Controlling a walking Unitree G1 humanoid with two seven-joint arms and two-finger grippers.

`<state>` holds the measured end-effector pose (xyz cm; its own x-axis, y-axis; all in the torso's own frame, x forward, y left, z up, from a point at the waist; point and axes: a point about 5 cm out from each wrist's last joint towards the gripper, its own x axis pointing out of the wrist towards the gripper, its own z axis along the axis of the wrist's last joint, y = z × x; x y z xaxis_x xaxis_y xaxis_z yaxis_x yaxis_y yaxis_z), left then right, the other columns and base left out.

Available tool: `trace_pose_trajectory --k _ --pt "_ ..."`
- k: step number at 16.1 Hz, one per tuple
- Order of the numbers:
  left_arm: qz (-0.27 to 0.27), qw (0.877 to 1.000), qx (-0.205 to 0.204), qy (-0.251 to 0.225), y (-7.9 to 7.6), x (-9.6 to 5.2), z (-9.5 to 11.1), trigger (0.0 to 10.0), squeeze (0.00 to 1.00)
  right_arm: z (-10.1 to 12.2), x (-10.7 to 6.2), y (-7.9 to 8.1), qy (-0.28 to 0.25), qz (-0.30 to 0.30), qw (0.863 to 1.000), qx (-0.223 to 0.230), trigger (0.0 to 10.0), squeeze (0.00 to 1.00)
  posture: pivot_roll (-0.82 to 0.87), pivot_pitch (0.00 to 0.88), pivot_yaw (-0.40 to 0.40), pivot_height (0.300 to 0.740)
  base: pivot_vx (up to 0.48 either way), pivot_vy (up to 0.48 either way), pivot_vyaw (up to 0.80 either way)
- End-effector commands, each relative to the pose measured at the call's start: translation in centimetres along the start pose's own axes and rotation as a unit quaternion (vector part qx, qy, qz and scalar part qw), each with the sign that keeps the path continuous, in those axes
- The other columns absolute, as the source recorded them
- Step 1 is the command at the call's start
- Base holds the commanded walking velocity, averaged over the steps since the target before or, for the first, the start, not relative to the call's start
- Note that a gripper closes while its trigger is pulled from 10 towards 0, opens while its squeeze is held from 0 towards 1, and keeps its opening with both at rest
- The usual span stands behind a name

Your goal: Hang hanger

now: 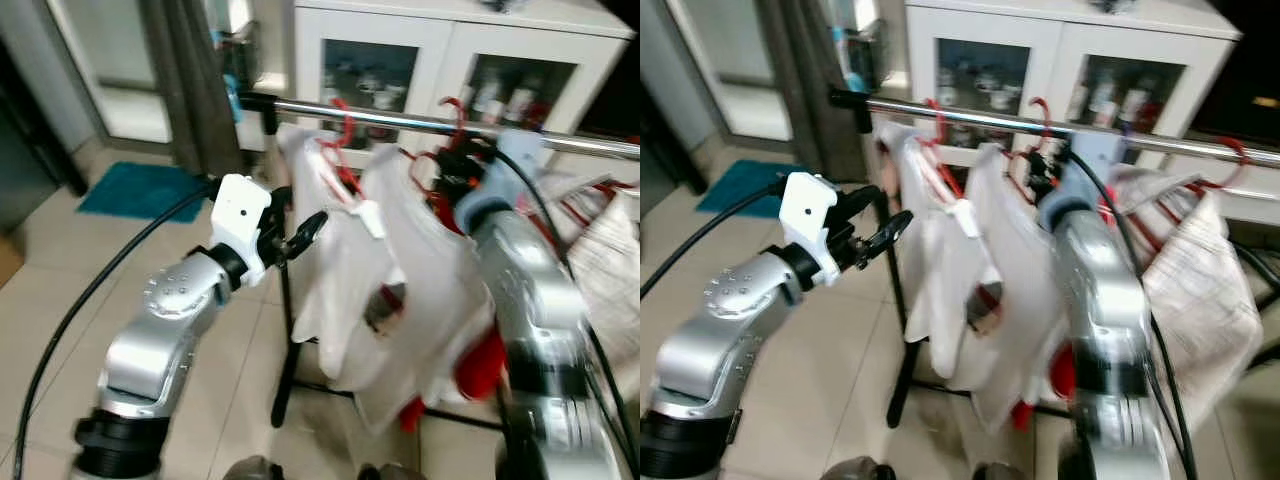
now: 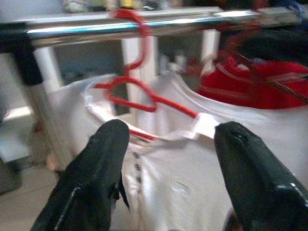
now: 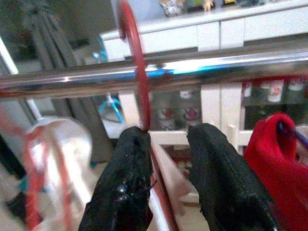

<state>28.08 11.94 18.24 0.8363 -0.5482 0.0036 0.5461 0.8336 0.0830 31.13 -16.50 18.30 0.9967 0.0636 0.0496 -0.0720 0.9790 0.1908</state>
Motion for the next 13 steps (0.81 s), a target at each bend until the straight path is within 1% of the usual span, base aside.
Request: trace_pose_trajectory --k 1,2,3,5,8,10,13 --pt "0.021 1.000 0.003 0.012 0.4 -0.1 -0.6 10.0 0.00 0.4 -0.6 0.1 -0.007 0.000 1.000 0.000 10.0 0.00 -0.01 0.053 0.012 0.740 0.000 0.000 0.00" --pt "0.039 0.999 0.010 0.015 0.2 -0.1 -1.1 10.0 0.00 -0.4 -2.4 0.2 -0.010 -0.002 1.000 -0.015 10.0 0.00 -0.01 0.055 0.011 0.740 0.000 -0.240 0.00" --pt "0.054 0.998 0.000 0.015 0.3 -0.1 -1.4 10.0 0.00 -0.7 -2.8 0.4 -0.010 0.005 0.999 -0.038 10.0 0.00 -0.02 0.056 0.008 0.740 0.000 -0.274 0.00" --pt "0.068 0.998 -0.002 0.017 0.3 -0.3 -1.5 10.0 0.00 -1.0 -3.5 1.0 -0.003 0.021 0.998 -0.052 10.0 0.00 -0.02 0.062 -0.001 0.740 0.000 -0.341 0.00" --pt "0.069 0.997 0.005 0.015 0.1 -0.3 -1.5 10.0 0.00 -1.0 -4.3 1.7 -0.003 0.029 0.998 -0.048 10.0 0.00 -0.01 0.063 -0.004 0.740 0.000 -0.340 0.00" --pt "0.068 0.998 0.011 0.013 0.1 -0.3 -1.3 10.0 0.00 -0.7 -4.4 2.0 -0.017 0.038 0.999 -0.031 10.0 0.00 0.00 0.063 -0.006 0.740 0.000 -0.339 0.00" --pt "0.069 0.997 0.016 0.010 0.2 -0.3 -1.1 10.0 0.00 -0.4 -4.7 2.6 -0.029 0.056 0.998 -0.024 10.0 0.00 0.00 0.058 -0.012 0.740 0.000 -0.340 0.00"
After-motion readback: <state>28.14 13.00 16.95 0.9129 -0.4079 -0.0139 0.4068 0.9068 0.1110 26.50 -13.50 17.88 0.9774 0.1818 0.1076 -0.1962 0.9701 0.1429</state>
